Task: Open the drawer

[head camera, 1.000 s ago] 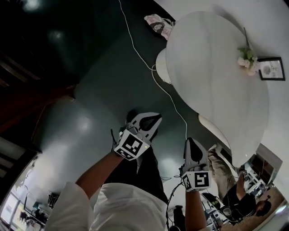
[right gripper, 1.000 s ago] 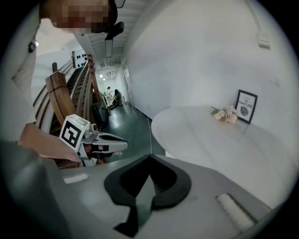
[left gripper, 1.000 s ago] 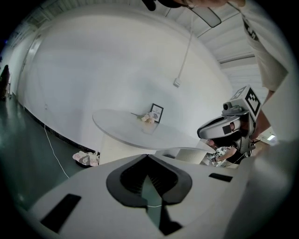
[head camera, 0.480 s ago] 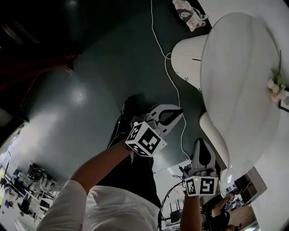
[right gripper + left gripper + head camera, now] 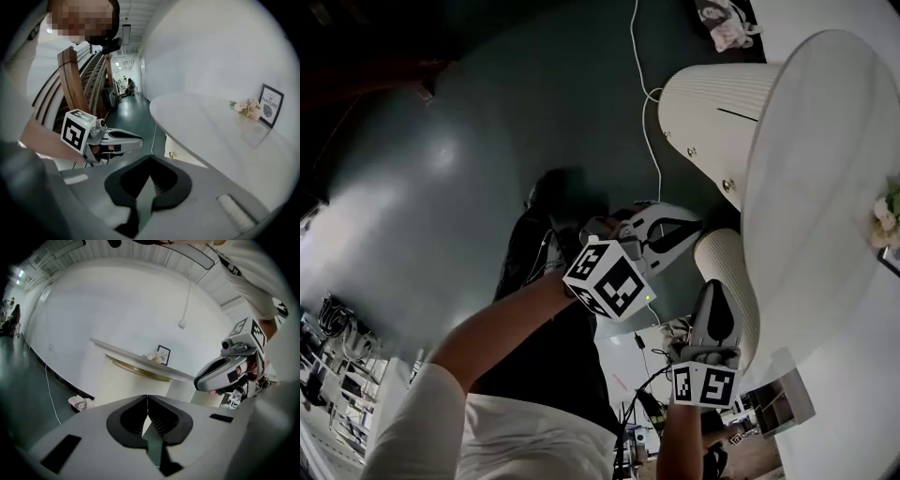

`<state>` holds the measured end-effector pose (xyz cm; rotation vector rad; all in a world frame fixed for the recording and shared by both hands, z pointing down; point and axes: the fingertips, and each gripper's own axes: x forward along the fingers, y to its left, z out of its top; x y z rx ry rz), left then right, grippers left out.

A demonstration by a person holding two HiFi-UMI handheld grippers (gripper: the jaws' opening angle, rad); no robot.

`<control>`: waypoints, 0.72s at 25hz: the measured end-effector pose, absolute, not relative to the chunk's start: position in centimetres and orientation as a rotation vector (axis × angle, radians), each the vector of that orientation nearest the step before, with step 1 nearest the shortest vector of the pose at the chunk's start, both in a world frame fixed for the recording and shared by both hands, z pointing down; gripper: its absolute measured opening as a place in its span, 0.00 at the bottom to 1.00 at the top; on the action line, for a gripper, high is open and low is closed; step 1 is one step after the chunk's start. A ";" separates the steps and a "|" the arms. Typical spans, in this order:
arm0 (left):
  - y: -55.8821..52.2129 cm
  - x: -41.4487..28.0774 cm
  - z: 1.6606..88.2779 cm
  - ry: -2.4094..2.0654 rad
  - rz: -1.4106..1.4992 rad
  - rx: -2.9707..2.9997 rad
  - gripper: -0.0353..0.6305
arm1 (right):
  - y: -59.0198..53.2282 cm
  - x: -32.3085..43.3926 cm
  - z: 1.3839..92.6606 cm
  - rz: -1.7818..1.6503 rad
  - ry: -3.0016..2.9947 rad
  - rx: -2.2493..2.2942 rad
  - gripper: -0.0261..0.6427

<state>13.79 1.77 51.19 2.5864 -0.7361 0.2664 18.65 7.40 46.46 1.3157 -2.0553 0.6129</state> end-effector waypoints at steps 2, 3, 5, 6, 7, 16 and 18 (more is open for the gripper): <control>1.4 14.5 52.0 -0.764 0.243 2.579 0.06 | 7.3 18.8 47.4 0.605 -2.063 1.311 0.06; 1.2 14.8 52.4 -0.777 0.229 2.574 0.06 | 7.3 18.9 47.8 0.610 -2.067 1.308 0.06; 0.8 15.4 53.0 -0.796 0.202 2.568 0.06 | 7.3 19.1 48.7 0.618 -2.070 1.307 0.06; 0.6 15.7 53.3 -0.801 0.193 2.570 0.06 | 7.3 19.2 49.2 0.619 -2.070 1.307 0.06; 0.4 16.0 53.7 -0.804 0.187 2.574 0.06 | 7.2 19.3 49.6 0.616 -2.072 1.308 0.06; -1.3 18.6 57.6 -0.822 0.144 2.575 0.16 | 6.6 20.3 52.7 0.564 -2.074 1.285 0.06; -1.6 19.1 58.3 -0.833 0.140 2.577 0.17 | 6.9 20.1 53.0 0.563 -2.078 1.270 0.06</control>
